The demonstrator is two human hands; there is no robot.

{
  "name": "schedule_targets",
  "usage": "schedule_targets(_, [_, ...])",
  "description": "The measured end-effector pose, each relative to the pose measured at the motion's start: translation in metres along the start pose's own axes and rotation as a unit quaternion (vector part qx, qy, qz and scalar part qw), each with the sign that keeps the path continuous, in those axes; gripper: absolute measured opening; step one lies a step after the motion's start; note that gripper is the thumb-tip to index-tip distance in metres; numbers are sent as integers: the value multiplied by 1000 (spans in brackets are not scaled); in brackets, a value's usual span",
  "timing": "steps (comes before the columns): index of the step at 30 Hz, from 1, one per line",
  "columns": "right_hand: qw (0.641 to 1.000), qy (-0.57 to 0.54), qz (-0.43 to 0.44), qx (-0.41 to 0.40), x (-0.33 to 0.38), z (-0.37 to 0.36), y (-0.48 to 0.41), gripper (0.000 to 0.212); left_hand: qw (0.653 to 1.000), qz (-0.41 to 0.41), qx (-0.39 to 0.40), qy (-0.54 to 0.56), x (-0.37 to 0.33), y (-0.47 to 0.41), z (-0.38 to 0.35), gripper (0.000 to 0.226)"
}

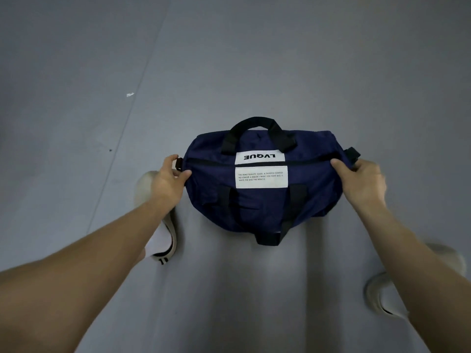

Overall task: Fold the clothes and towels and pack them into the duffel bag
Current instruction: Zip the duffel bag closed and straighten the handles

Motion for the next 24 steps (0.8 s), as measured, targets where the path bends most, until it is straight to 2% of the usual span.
schedule_targets(3, [998, 6, 43, -55, 1, -3, 22, 41, 993, -90, 40, -66, 0, 32, -1, 76])
schedule_targets(6, [971, -23, 156, -177, 12, 0, 68, 41, 980, -160, 61, -104, 16, 46, -7, 68])
schedule_targets(7, [961, -29, 204, -184, 18, -5, 90, 36, 980, -161, 71, -93, 27, 48, -12, 64])
schedule_targets(8, [956, -35, 247, -156, 23, -19, 114, 28, 982, -150, 88, -72, 35, 51, -16, 60])
schedule_targets(10, [951, -42, 307, -12, 32, -61, 169, 18, 987, -100, 124, -19, 49, 56, -21, 59])
schedule_targets(12, [935, -40, 320, 146, 40, -105, 220, 26, 986, -69, 152, 15, 50, 59, -25, 57])
schedule_targets(15, [919, 12, 309, 245, 47, -152, 259, 34, 985, -34, 165, 42, 41, 55, -28, 49])
schedule_targets(17, [930, 32, 253, 266, 46, -169, 260, 35, 986, -10, 159, 53, 38, 49, -30, 45])
schedule_targets(20, [955, 31, 216, 203, 48, -182, 247, 49, 981, 9, 168, 96, 32, 43, -29, 43])
schedule_targets(24, [968, 36, 200, 147, 56, -192, 224, 43, 975, 14, 172, 140, 26, 45, -24, 40])
Point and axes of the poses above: each hand's wrist, its own y-axis away from the middle knuckle, its own z-axis out of the back of the hand, x = y × z, the point moved 4 cm from there along -y, towards the middle knuckle, and after that the axes turned 11 degrees about -x, right-handed, at the moved point
